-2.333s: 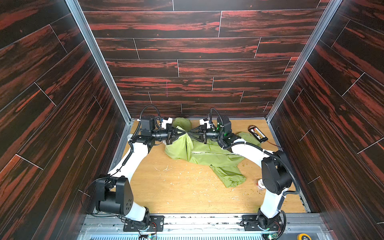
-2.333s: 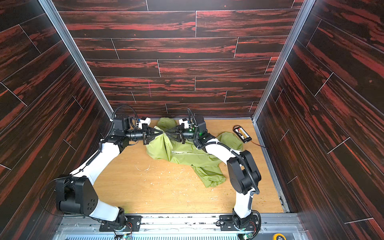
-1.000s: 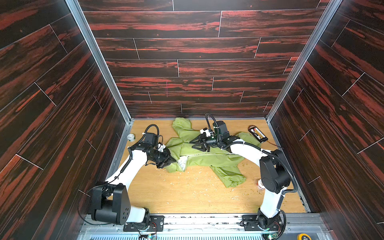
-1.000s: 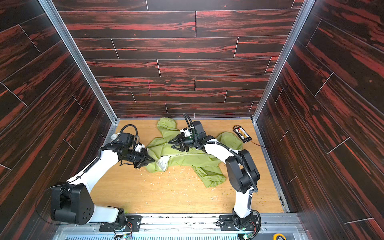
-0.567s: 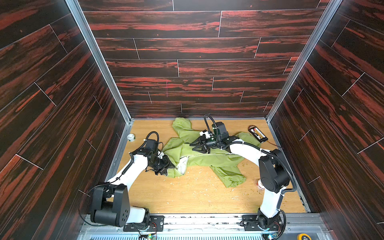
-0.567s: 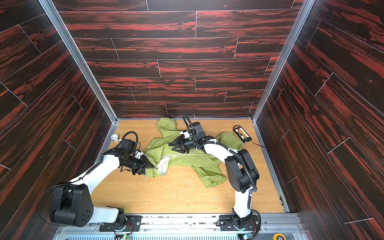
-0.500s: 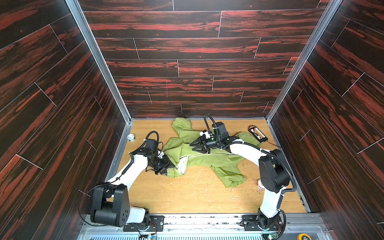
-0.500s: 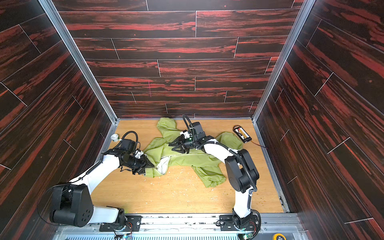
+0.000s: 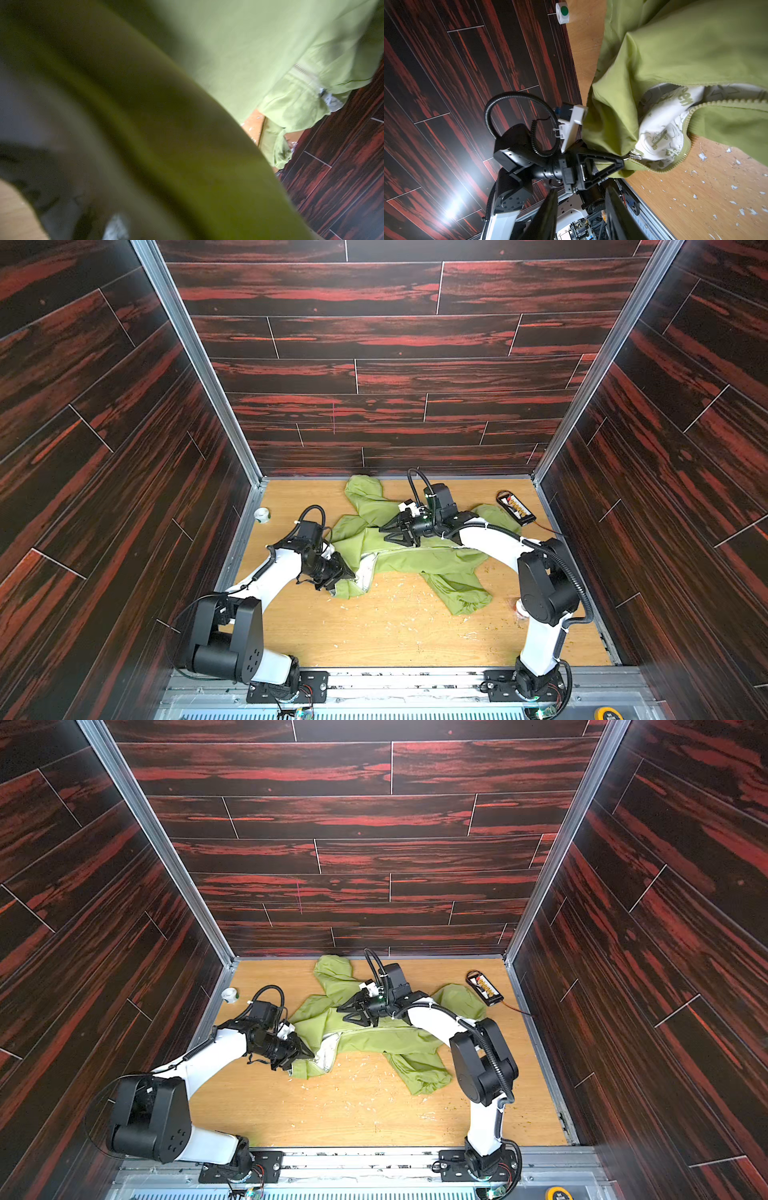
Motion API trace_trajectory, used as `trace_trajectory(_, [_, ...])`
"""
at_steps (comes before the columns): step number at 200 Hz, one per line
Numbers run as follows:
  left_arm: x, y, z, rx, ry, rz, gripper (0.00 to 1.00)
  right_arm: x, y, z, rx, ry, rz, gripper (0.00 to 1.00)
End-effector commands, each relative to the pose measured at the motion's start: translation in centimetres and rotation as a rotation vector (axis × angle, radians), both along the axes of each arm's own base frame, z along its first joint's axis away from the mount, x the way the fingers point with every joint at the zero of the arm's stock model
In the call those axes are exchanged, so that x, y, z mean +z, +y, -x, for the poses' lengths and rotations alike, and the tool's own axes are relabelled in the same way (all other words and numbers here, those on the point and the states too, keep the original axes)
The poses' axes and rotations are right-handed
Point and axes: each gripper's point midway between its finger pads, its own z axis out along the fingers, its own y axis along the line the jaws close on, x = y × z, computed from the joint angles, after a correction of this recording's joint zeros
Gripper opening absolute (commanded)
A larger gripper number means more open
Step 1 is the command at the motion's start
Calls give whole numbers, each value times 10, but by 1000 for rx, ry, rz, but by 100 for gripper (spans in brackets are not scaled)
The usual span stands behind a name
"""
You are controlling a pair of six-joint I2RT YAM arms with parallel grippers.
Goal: Zip up the jacket
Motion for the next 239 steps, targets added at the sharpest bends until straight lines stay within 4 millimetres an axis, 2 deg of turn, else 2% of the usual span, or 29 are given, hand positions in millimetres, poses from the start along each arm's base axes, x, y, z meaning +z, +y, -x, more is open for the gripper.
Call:
trace_trajectory(1, [-1,-1,7,-29,0,2,34,-7,5,-1,16,11,6,41])
trace_trajectory(47, [3,-2,10,-9,-9,20,31,-5,5,-1,15,7,2,40])
trace_trajectory(100, [2,0,23,-12,6,21,32,-5,5,-1,17,6,1,40])
trace_trajectory(141, [6,0,18,-1,-22,20,22,-1,6,-1,23,-1,-7,40])
trace_trajectory(160, [13,-1,13,-2,-55,25,19,2,6,0,29,-11,-10,40])
trace_trajectory(198, [38,-9,-4,-9,-138,79,3,20,4,3,50,-88,-26,40])
trace_trajectory(239, [78,-23,-19,-45,-202,176,0,39,-3,13,79,-205,-45,39])
